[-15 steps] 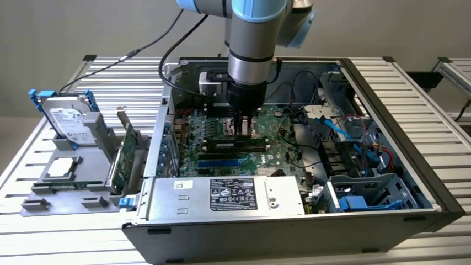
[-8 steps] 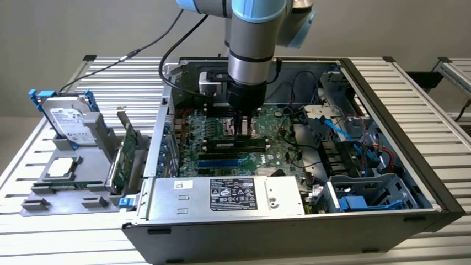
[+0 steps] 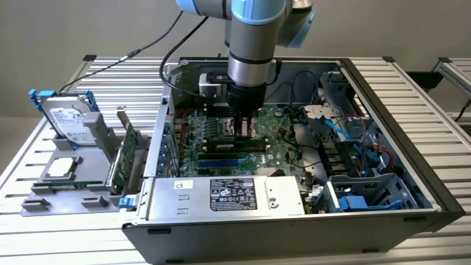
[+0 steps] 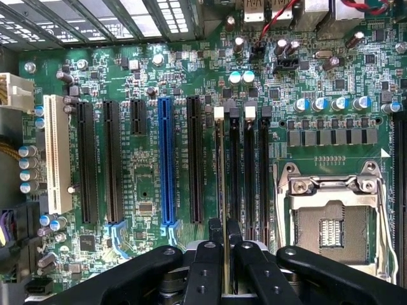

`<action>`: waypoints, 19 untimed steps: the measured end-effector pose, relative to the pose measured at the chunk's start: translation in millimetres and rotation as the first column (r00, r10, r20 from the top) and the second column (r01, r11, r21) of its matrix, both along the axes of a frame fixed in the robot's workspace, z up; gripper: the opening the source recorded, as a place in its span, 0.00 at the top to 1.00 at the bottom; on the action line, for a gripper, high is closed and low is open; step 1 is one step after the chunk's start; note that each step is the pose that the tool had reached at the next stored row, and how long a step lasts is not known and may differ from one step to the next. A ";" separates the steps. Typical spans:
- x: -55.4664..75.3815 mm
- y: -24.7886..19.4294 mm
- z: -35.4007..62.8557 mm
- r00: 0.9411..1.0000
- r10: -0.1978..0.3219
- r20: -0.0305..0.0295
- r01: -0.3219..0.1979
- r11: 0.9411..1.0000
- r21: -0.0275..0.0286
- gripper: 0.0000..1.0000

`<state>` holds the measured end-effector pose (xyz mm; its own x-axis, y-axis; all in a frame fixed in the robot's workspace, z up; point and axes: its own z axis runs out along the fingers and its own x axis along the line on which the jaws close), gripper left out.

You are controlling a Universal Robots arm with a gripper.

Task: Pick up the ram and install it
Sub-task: 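Insert the ram into the slot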

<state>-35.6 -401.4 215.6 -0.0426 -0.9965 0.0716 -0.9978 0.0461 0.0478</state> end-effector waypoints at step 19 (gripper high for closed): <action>-0.1 0.2 24.0 1.000 0.000 -0.004 0.000 1.000 -0.001 0.49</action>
<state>-35.6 -401.2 239.5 -0.0424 -0.9965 0.0725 -0.9976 0.0462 0.0519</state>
